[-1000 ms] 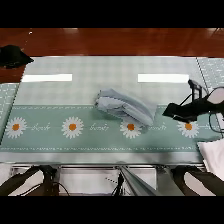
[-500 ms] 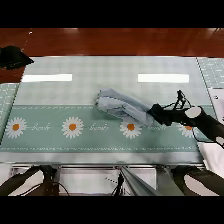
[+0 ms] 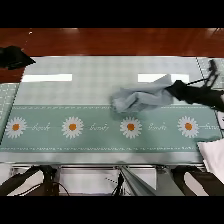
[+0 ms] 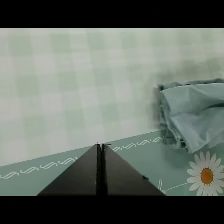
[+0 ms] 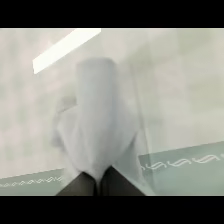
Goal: Fold the shirts.
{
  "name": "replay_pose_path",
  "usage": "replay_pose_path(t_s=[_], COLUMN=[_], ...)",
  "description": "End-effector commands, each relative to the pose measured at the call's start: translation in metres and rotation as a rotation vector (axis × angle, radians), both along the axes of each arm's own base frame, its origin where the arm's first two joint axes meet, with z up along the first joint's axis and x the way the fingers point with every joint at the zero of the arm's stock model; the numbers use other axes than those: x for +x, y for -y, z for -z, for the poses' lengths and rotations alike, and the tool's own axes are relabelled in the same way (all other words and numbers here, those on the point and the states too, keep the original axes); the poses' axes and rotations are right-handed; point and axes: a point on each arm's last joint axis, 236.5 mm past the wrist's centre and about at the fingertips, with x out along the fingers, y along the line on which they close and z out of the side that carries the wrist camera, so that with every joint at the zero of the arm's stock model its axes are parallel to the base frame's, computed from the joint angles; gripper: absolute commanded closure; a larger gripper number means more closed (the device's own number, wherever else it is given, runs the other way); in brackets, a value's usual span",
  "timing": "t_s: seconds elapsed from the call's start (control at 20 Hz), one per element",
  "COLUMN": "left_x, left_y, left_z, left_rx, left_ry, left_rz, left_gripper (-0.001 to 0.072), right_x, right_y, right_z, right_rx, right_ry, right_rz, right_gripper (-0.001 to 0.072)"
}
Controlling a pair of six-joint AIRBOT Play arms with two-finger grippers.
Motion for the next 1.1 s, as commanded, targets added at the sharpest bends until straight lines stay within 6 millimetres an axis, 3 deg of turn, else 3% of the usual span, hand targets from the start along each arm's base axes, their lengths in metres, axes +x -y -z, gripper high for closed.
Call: replay_pose_path(t_s=[0.0, 0.1, 0.25, 0.35, 0.5, 0.8, 1.05], left_x=[0.007, 0.010, 0.014, 0.019, 0.022, 0.037, 0.050], left_y=[0.009, 0.019, 0.039, 0.049, 0.062, 0.063, 0.060], left_z=[0.008, 0.017, 0.036, 0.049, 0.064, 0.060, 0.054], left_rx=[-0.015, -0.019, -0.003, -0.003, -0.006, 0.020, 0.024], left_ry=[-0.015, -0.038, -0.065, -0.087, -0.119, -0.038, 0.016], left_rz=[0.018, 0.046, 0.126, 0.157, 0.187, 0.204, 0.171], left_gripper=[0.0673, 0.0673, 0.0673, 0.0672, 0.0672, 0.0672, 0.0672], right_x=[-0.052, -0.081, -0.134, -0.176, -0.260, -0.328, -0.348], right_y=[0.044, 0.073, 0.129, 0.174, 0.232, 0.258, 0.256], right_z=[-0.068, -0.084, -0.090, -0.094, -0.098, -0.111, -0.098], right_rx=[-0.086, -0.121, -0.228, -0.325, -0.492, -0.553, -0.519], right_ry=[-0.052, -0.116, -0.284, -0.409, -0.661, -0.801, -0.868], right_rz=[0.032, 0.106, 0.259, 0.423, 0.664, 0.939, 0.983], right_gripper=[0.0696, 0.0695, 0.0695, 0.0695, 0.0695, 0.0696, 0.0695])
